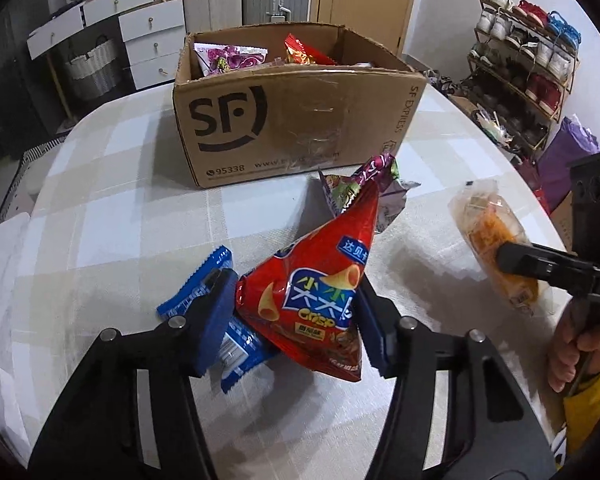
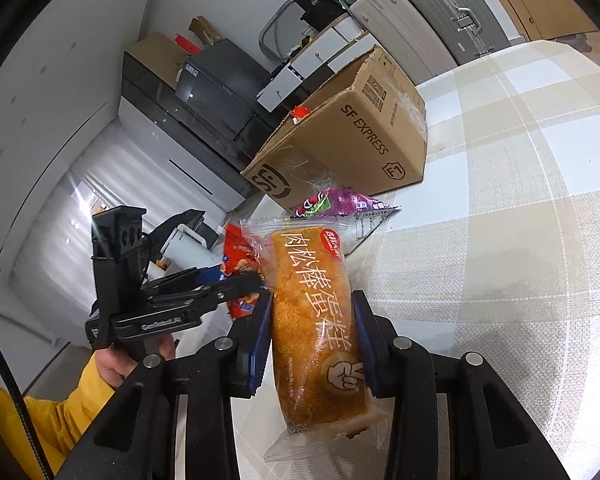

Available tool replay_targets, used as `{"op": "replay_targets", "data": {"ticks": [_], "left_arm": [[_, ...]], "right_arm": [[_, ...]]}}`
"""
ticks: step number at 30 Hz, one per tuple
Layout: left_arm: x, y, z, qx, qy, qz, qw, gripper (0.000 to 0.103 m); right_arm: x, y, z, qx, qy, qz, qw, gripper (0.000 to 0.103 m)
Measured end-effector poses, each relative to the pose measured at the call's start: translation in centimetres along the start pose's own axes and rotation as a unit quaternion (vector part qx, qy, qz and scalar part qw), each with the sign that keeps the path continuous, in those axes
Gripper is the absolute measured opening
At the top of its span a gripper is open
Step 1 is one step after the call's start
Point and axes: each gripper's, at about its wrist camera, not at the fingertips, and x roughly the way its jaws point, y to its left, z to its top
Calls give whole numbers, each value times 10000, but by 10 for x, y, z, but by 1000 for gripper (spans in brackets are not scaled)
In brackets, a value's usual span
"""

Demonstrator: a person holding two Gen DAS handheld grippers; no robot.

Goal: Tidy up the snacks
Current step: 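Grasp the orange bread roll with the right gripper while the left gripper grasps the red chip bag, then carry the red chip bag and orange bread roll over the box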

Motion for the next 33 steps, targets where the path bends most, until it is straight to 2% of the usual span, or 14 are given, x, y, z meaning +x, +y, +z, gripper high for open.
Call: {"op": "replay_targets", "data": {"ticks": [9, 12, 19, 22, 28, 33], "left_arm": [[-54, 12, -7, -371, -437, -203, 9982, 55], [-81, 17, -7, -508, -678, -277, 9960, 55], [-152, 13, 3, -431, -1224, -402, 9907, 55], [-186, 9, 10, -428, -1420, -266, 9886, 55], [-246, 9, 24, -676, -1838, -422, 9797, 55], [-290, 7, 23, -719, -2147, -510, 9727, 55]], "right_arm": [[-10, 4, 3, 100, -177, 77, 9998, 38], [-20, 20, 10, 8, -205, -5, 9998, 38], [-66, 108, 51, -814, -529, 33, 9953, 38], [-82, 151, 68, -1178, -629, 33, 9910, 38], [-90, 217, 95, -1643, -571, 42, 9848, 38], [-87, 254, 116, -1919, -496, -118, 9801, 38]]}}
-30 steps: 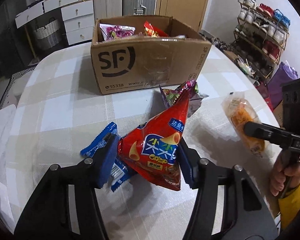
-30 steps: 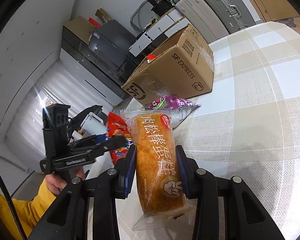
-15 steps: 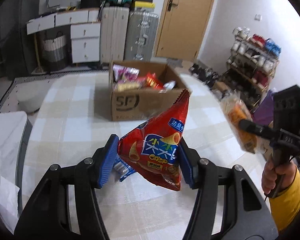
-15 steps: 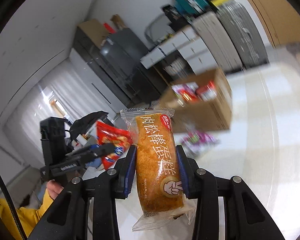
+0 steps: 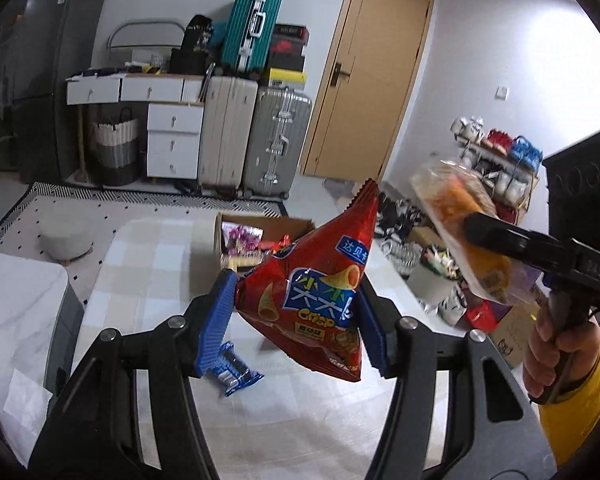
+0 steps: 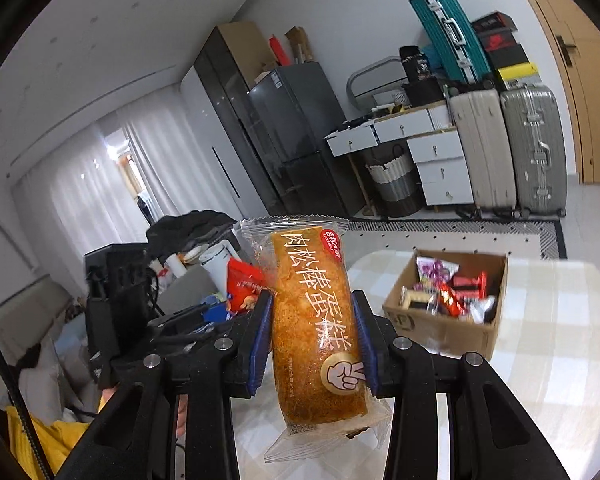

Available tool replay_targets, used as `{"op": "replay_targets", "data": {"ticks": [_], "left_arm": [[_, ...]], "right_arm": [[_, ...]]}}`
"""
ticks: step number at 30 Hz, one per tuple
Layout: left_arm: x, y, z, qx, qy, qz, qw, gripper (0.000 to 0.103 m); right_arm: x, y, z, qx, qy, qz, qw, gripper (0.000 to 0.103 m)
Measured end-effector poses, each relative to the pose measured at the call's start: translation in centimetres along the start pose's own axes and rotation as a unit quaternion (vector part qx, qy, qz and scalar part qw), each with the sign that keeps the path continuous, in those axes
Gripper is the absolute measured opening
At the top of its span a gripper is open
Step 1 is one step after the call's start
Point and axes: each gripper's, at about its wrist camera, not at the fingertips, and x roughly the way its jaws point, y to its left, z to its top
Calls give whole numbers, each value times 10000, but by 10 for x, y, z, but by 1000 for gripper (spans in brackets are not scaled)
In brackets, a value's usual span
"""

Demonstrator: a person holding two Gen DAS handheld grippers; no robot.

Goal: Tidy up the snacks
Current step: 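Carry the red chip bag and orange bread roll over the box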

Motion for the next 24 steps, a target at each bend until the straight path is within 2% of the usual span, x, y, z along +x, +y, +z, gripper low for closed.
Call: {"op": "replay_targets", "data": {"ticks": [5, 12, 17, 24], "left_arm": [[-26, 2, 5, -134, -142, 4, 9998, 55], [-13, 3, 7, -65, 10, 119, 9999, 55], [12, 6, 10, -19, 147, 196, 9997, 55], [81, 13, 32, 109, 408, 301, 9987, 56]], "right_arm": [[9, 10, 3, 45, -59, -12, 10000, 38], [30, -3, -30, 209, -14, -9, 9998, 38], [42, -29, -29, 321, -18, -113, 9994, 38], [52, -66, -4, 328, -91, -399, 9986, 38]]}}
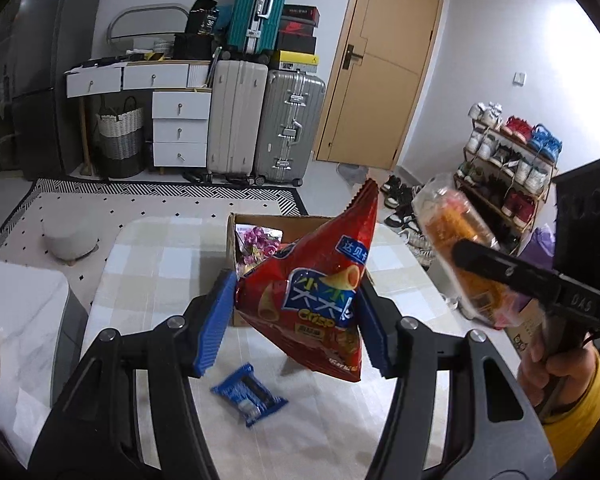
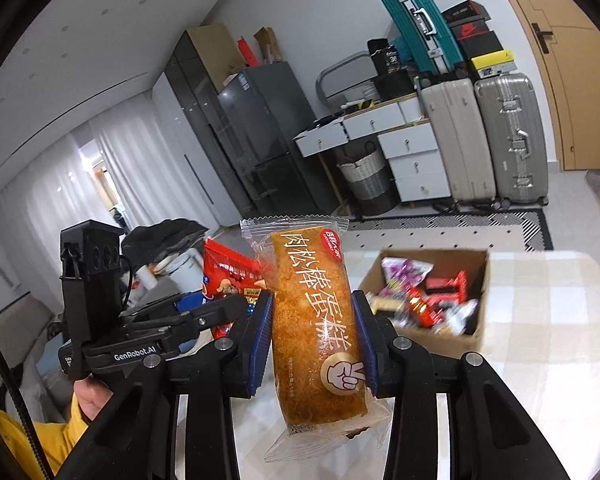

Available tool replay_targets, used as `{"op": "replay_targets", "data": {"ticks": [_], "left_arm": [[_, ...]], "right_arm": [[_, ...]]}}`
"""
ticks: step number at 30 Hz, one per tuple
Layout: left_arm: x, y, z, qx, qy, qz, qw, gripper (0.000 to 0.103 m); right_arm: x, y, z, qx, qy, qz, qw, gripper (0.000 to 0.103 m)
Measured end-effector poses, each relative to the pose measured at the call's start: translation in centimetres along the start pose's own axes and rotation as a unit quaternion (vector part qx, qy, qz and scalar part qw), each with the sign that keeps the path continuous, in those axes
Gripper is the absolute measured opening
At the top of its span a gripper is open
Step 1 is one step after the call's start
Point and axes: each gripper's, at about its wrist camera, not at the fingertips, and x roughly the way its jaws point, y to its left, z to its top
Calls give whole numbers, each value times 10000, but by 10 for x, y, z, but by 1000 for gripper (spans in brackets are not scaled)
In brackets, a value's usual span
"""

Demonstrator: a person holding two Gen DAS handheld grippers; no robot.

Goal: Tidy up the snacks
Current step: 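Carry the red chip bag and orange bread roll over the box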

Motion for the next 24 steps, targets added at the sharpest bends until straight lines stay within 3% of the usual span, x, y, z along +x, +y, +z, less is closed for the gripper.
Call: {"op": "replay_targets", "data": {"ticks": [6, 14, 24], "left_arm": [[65, 3, 28, 140, 203, 124, 9996, 56], [172, 19, 64, 75, 714, 291, 9970, 56], [297, 38, 75, -52, 1415, 381, 9892, 56]], "right_arm": [[16, -26, 28, -51, -46, -179, 9998, 38], [68, -65, 54, -74, 197, -430, 9989, 38], [136, -116, 57, 199, 679, -647, 9954, 38]]}}
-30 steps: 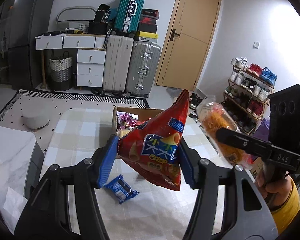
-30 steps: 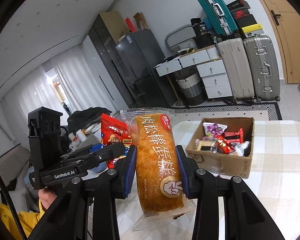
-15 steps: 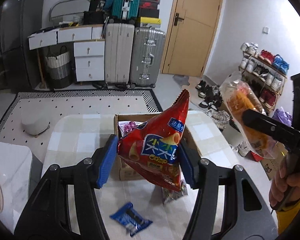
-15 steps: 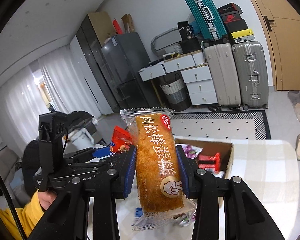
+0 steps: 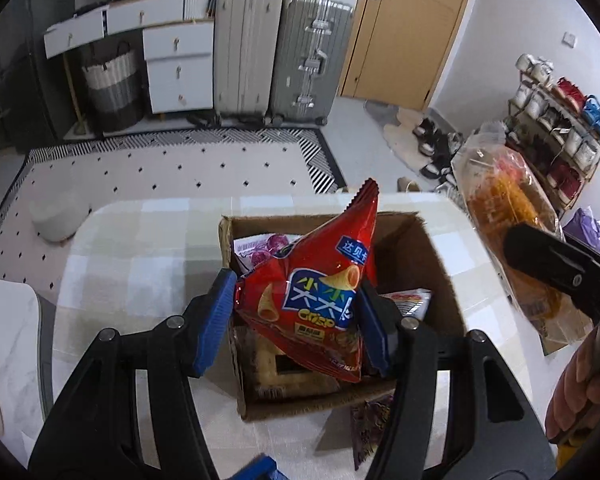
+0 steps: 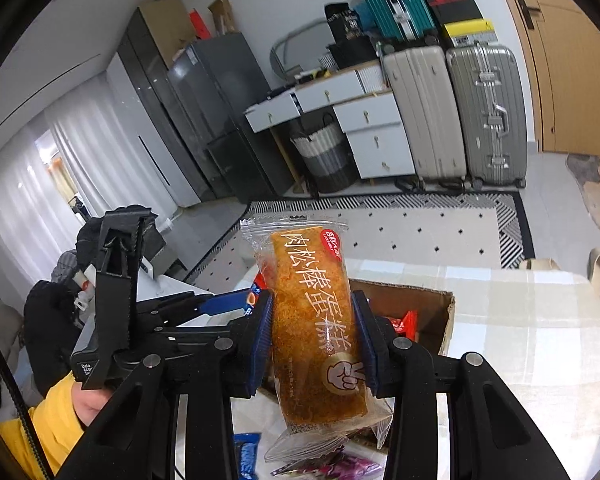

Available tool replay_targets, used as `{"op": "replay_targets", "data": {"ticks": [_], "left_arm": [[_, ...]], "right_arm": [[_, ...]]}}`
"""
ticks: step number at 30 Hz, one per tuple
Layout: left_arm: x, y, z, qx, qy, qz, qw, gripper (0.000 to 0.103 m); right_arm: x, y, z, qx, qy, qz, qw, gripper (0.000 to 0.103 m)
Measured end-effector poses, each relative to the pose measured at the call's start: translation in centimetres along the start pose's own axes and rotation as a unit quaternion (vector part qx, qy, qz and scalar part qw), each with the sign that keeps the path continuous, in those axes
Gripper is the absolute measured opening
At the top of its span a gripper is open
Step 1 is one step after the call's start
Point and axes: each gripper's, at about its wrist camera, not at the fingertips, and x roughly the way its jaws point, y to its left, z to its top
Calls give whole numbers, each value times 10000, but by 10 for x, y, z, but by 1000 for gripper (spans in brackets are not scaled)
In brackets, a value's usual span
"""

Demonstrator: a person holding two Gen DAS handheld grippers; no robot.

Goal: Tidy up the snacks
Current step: 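Carry the red chip bag and orange bread roll over the box, then open both grippers to drop the chip bag and bread roll into the box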

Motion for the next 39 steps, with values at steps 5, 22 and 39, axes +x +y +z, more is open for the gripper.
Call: {"op": "replay_targets", "data": {"ticks": [5, 22, 39], "left_arm": [[35, 1, 3, 2, 218, 23, 9998, 56], [56, 4, -6, 35, 306, 129, 9994, 62], [-8, 23, -26, -187, -37, 411, 9990, 80]], "right_arm": [[24, -15, -2, 111, 180, -79, 9997, 38], [53, -26, -11, 214, 458, -142, 9986, 38], [67, -24, -17, 342, 614, -510, 9962, 39]]}}
